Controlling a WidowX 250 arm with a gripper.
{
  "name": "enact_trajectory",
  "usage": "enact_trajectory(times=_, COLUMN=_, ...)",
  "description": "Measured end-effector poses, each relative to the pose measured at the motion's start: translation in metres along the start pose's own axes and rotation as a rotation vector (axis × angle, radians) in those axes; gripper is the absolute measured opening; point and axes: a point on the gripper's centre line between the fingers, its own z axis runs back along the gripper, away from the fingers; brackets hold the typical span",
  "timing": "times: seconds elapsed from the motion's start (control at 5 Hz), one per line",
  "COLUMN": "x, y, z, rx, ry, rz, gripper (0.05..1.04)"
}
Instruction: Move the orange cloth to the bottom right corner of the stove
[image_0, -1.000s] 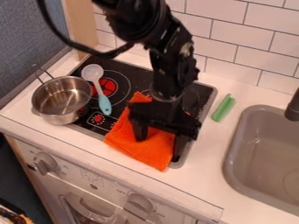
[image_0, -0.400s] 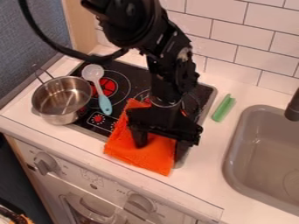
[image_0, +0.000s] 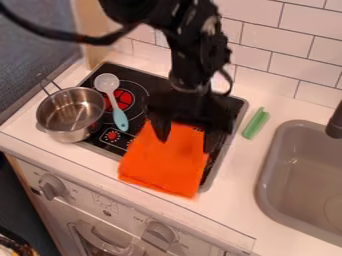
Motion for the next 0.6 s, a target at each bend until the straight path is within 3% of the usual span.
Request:
enact_trajectory(times=0.2, x=0.003, y=0.004, z=0.022, rx=0.017, ry=-0.026, rz=0.019, gripper=1.001)
enact_trajectory(times=0.4, x=0.002, y=0.005, z=0.046, rx=0.000, ry=-0.044, rz=0.029, gripper=1.001)
enact_trajectory(times=0.6, x=0.002, y=0.005, z=0.047, rx=-0.001, ry=-0.045, rz=0.031, gripper=1.001)
